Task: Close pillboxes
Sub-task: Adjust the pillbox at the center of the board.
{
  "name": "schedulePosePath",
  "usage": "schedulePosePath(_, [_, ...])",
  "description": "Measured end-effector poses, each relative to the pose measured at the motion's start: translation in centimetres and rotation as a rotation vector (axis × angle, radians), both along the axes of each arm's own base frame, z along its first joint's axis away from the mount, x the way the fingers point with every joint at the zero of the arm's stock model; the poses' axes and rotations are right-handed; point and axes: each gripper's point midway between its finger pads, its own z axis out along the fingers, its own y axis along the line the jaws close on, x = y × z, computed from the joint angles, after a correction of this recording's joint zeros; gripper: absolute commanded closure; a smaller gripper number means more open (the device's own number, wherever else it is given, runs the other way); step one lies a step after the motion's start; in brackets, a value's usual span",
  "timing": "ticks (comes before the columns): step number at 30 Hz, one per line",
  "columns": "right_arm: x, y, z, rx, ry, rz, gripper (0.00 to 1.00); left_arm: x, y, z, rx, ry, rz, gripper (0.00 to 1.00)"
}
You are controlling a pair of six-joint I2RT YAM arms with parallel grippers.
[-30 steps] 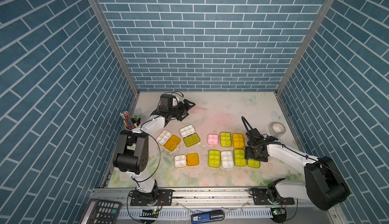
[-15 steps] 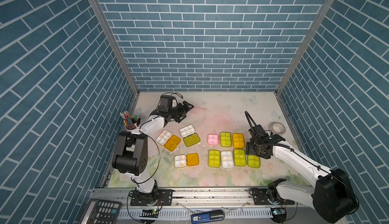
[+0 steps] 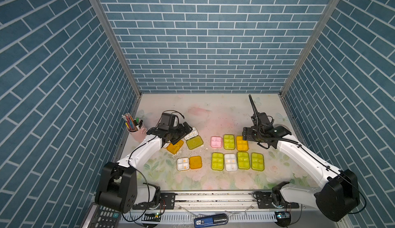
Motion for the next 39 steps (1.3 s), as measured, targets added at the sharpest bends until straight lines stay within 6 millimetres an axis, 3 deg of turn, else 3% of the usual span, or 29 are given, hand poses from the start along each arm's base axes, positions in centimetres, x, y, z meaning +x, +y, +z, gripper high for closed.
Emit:
schedulePosePath(5, [0.4,1.0,0.4,0.029,-0.024,0.037,0.14,-2.0,-1.3,-1.2,0.060,0.039,-0.056,0.03])
schedulePosePath(10, [0.5,1.1,0.7,0.035,-0.037,0.040,0.11,-2.7,-0.8,-2.5,0.093,0.069,-0.024,0.02])
schedulePosePath(18, [0.3,0.9,1.5,0.046,-0.069,0.036,0.11,-3.2,-1.5,-6.3,0.092,0.152,-0.020,0.02])
schedulePosePath(25, [-0.1,0.7,0.2,0.036,-0.048,0.037,0.11,-2.1,-2.4,-6.6,0.058,0.124,-0.026,0.02])
schedulePosePath(34, [0.2,0.7,0.4,0.036,-0.063,0.032,0.11,-1.3,-3.8,-7.0,0.027,0.108,-0.039,0.02])
schedulePosePath(39, [0.3,0.4,0.6,0.021,-0.074,0.029,0.11,-0.5,-5.6,-6.8,0.004,0.103,-0.073,0.02])
